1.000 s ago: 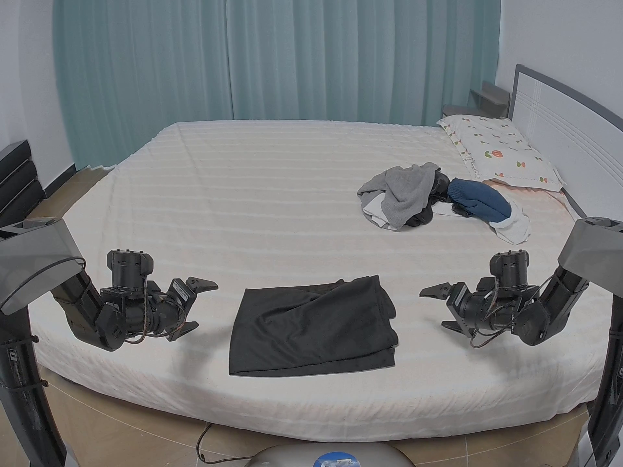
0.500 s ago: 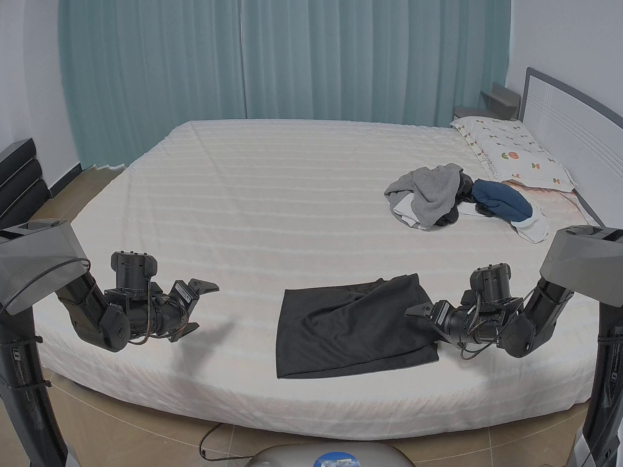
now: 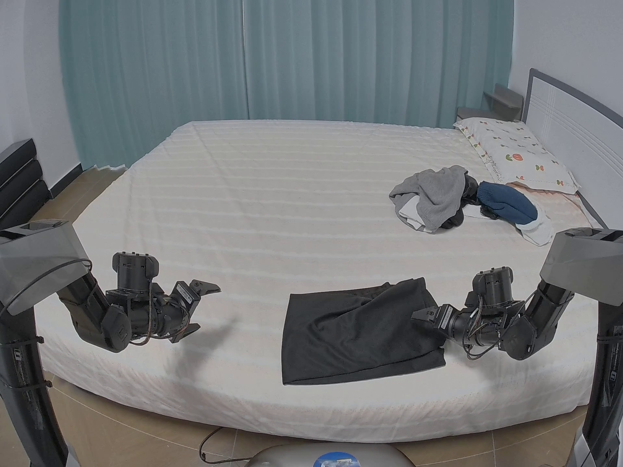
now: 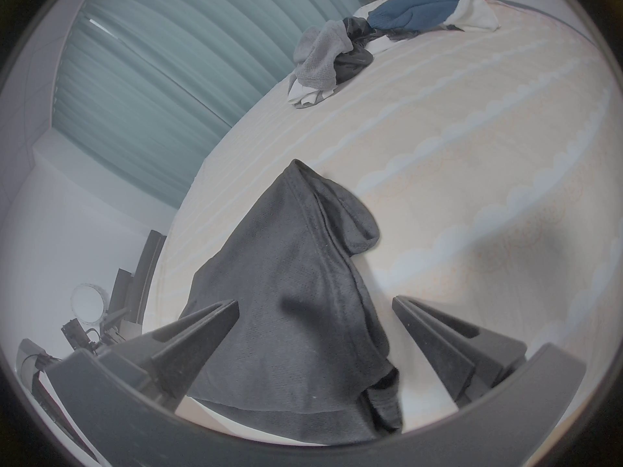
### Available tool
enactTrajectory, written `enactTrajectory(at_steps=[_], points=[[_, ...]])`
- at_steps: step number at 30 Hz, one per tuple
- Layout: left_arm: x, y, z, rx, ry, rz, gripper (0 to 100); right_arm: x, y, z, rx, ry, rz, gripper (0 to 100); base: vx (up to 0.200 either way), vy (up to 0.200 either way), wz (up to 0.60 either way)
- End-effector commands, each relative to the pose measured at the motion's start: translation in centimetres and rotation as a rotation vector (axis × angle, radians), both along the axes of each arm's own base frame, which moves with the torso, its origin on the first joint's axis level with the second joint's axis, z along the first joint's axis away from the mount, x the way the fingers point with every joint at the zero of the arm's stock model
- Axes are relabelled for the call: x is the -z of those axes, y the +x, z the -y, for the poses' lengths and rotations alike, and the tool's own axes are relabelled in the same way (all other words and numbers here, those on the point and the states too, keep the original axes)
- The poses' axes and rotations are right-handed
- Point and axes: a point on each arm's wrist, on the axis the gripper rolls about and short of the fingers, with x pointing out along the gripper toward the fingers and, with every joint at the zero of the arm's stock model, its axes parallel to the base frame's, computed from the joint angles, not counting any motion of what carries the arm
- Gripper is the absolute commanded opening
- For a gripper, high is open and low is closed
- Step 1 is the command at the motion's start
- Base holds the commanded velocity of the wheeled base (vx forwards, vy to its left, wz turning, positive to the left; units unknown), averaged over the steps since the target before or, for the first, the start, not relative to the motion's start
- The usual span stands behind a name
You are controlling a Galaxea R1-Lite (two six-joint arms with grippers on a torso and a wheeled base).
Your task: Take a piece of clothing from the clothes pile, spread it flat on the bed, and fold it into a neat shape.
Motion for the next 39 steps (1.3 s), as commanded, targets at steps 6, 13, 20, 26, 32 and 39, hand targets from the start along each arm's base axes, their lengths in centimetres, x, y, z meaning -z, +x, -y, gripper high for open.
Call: enactTrajectory(at_steps=[6, 13, 20, 26, 32, 39], points=[[0.1, 0.0, 0.0, -0.002, 0.000, -0.002, 100, 0.5, -0.1, 0.1, 0.025, -0.039, 0.011, 0, 0.000, 0.000, 0.00], [0.1, 0.0, 0.0, 0.000, 0.000, -0.002, 100, -1.2, -1.9, 0.7, 0.036, -0.073, 0.015, 0, 0.000, 0.000, 0.00], [0.1, 0.0, 0.0, 0.000, 0.000, -0.004, 100, -1.8, -2.3, 1.1, 0.034, -0.084, 0.023, 0, 0.000, 0.000, 0.00], [0.1, 0.0, 0.0, -0.002, 0.000, -0.004, 100, -2.0, -3.1, 1.5, 0.000, -0.128, 0.002, 0, 0.000, 0.000, 0.00], [0.1, 0.0, 0.0, 0.000, -0.001, -0.002, 100, -1.3, -3.5, 1.8, -0.029, -0.170, -0.020, 0, 0.000, 0.000, 0.00], [0.0, 0.0, 0.0, -0.001, -0.002, -0.001, 100, -1.1, -3.9, 1.9, -0.041, -0.186, -0.079, 0, 0.000, 0.000, 0.00]])
